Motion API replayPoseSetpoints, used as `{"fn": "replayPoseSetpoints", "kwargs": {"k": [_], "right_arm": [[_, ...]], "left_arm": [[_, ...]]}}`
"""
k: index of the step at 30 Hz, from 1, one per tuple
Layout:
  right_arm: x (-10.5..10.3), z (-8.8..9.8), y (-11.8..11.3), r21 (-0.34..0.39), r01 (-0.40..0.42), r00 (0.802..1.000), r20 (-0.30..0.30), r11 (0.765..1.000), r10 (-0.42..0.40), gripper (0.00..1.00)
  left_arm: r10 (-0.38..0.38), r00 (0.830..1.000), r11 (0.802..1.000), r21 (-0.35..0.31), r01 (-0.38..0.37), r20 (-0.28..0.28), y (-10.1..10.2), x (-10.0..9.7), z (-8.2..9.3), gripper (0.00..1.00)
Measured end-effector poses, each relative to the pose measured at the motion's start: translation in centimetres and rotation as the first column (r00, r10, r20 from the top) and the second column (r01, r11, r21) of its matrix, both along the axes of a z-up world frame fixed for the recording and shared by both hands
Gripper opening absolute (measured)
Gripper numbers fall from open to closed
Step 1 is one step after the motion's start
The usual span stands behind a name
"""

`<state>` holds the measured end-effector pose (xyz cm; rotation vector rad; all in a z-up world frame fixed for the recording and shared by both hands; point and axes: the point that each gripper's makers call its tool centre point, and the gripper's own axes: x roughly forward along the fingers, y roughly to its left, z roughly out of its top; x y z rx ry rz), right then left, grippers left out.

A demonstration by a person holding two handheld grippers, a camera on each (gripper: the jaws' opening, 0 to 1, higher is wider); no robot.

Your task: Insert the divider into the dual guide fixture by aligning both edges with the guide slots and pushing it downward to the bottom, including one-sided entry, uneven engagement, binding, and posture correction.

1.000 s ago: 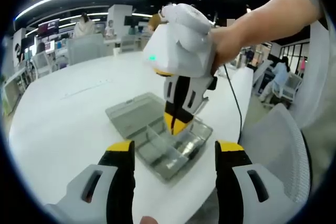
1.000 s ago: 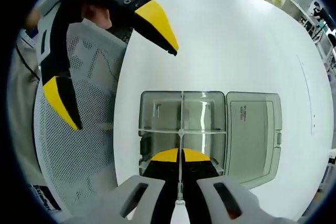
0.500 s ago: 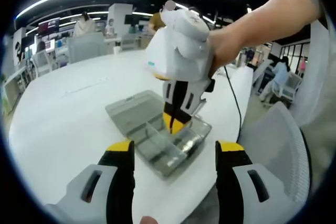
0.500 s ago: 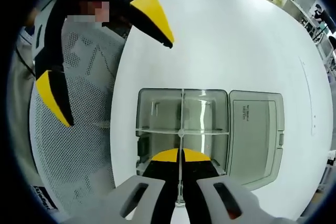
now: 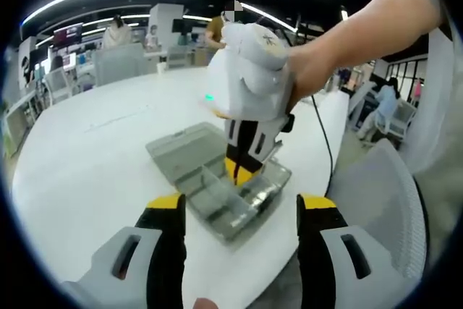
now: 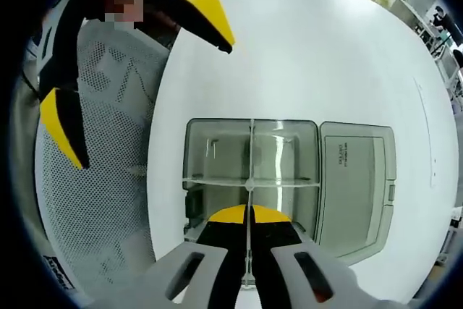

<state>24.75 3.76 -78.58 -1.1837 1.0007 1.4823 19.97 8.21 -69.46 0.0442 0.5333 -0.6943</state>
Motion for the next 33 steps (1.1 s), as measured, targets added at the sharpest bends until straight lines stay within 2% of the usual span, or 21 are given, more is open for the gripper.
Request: {"fn": "replayPoseSetpoints", "kwargs": {"k": [15, 21, 24, 33], "right_arm": [[0.0, -0.1, 0.1, 0.009, -0.008, 1.0, 0.028, 1.0, 0.008, 0.0], [-0.2, 0.4, -0.2, 0.063, 0.022, 1.0, 0.019, 0.998, -0.023, 0.0], [0.0, 0.7, -0.3, 0.09, 0.044, 0.999, 0.012, 0.995, -0.046, 0.06], [0.5, 2.0, -0.6, 0.218, 0.165, 0.986, -0.029, 0.962, -0.163, 0.17]], "left_arm": [[-0.005, 1.0, 1.0, 0.002, 0.005, -0.016, -0.1, -0.2, -0.2, 0.61], [-0.008, 0.999, 1.0, 0.01, 0.009, -0.032, 0.1, -0.4, -0.8, 0.61], [-0.004, 0.999, 1.0, 0.003, 0.004, -0.04, 0.2, -0.3, -1.0, 0.61], [-0.005, 0.998, 1.0, 0.005, 0.006, -0.065, 0.3, -0.4, -1.9, 0.62]]}}
